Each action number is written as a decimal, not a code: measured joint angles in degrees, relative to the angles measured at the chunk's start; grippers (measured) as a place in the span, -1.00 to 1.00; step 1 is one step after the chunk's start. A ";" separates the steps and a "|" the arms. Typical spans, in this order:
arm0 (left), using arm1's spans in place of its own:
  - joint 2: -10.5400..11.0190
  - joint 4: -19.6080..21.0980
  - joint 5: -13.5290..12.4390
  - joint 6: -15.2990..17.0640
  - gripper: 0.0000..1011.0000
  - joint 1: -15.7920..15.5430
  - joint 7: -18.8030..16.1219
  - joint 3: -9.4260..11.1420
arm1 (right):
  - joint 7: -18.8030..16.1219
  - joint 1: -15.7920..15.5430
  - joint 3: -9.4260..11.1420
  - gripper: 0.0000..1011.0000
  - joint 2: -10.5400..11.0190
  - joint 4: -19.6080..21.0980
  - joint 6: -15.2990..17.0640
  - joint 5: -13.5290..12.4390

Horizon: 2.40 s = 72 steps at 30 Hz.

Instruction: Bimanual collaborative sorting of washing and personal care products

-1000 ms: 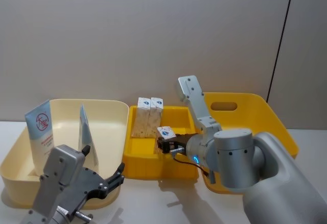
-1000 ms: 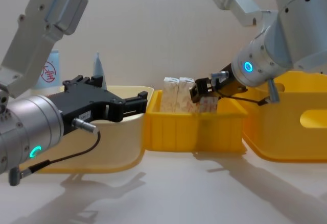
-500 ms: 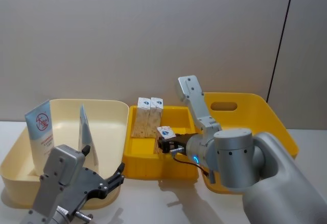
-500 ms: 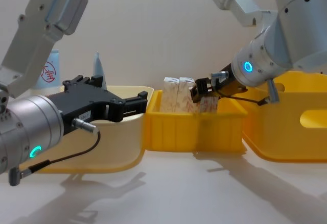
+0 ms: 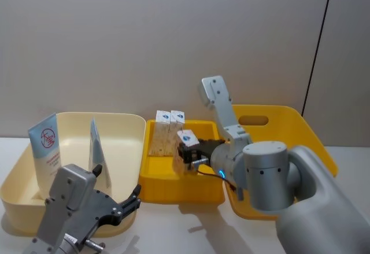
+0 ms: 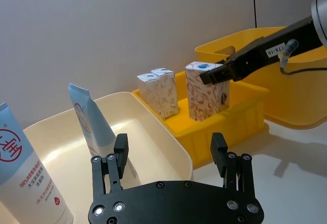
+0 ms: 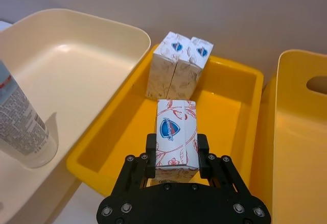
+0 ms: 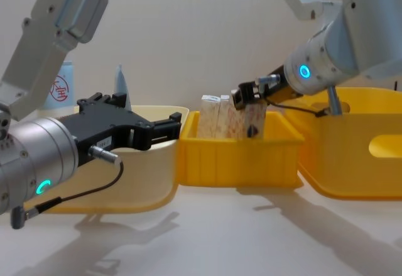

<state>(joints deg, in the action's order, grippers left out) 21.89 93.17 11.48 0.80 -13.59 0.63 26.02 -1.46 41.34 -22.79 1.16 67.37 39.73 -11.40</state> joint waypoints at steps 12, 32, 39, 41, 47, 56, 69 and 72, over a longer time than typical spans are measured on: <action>0.00 0.00 0.00 0.00 0.98 0.00 0.00 0.00 | -0.44 0.06 -0.43 -0.13 0.88 3.02 -5.64 1.66; 0.00 0.00 0.00 0.00 0.98 0.00 0.00 0.00 | -0.19 -0.63 1.17 -0.13 3.58 10.94 -16.54 4.47; 0.00 0.00 0.00 0.00 0.98 0.00 0.00 0.00 | 0.27 -1.27 3.15 -0.13 5.74 13.95 -19.79 5.40; 0.00 0.00 0.00 0.00 0.98 0.00 0.00 0.00 | 0.40 -1.49 3.75 -0.13 6.34 14.60 -20.39 5.57; 0.00 0.00 0.00 0.00 0.98 0.00 0.00 0.00 | 0.84 -2.90 6.56 -0.13 9.04 16.83 -21.50 5.94; 0.00 0.00 0.00 0.00 0.98 0.00 0.00 0.00 | 0.79 -5.44 10.48 -0.13 12.32 19.06 -19.51 5.72; 0.00 0.00 0.00 0.00 0.98 0.00 0.00 0.00 | -1.78 -7.24 13.08 -0.13 14.66 19.32 -12.95 4.08; 0.00 0.00 0.00 0.00 0.98 0.00 0.00 0.00 | -2.63 -7.23 13.16 -0.13 14.93 18.79 -11.13 3.70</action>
<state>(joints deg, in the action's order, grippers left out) 21.89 93.18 11.48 0.80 -13.59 0.63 26.02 -4.09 34.11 -9.63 16.09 86.15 28.59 -7.70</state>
